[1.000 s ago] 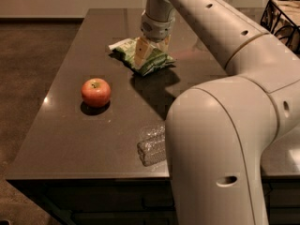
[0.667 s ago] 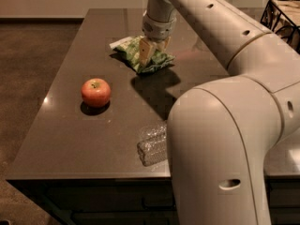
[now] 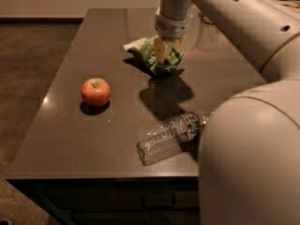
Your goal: Move green jalapeno chip bag near water bottle
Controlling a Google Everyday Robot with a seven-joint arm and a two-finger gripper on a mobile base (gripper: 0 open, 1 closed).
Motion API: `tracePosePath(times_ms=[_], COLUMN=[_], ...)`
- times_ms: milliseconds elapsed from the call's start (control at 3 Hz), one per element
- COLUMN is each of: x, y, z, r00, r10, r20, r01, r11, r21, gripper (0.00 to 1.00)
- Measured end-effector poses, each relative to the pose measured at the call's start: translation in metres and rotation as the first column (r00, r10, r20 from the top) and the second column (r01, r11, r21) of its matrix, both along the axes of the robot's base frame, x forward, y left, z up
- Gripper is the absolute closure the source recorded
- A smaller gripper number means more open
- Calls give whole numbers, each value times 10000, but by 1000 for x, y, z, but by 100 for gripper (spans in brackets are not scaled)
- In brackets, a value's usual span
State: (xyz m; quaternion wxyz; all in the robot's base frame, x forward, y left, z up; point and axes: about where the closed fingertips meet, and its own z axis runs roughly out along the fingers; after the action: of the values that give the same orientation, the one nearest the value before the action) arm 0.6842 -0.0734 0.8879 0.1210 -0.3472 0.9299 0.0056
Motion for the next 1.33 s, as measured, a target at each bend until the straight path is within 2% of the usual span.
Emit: tracePosePath(times_ms=[333,667,1000,1333], x=[-45,-90,-122,-141], y=[-20,-34,-40,-43], z=[14,23,30,31], r00=[9997,9972,9932,9889], r10=[166,363,550,613], r20=[-202,-650,-1029,-1352], r01=[-166,-344,-500,-549], r11=[9999,9990,9975,9972], r21=[-8,298,504,507], gripper=[100,100,100,82])
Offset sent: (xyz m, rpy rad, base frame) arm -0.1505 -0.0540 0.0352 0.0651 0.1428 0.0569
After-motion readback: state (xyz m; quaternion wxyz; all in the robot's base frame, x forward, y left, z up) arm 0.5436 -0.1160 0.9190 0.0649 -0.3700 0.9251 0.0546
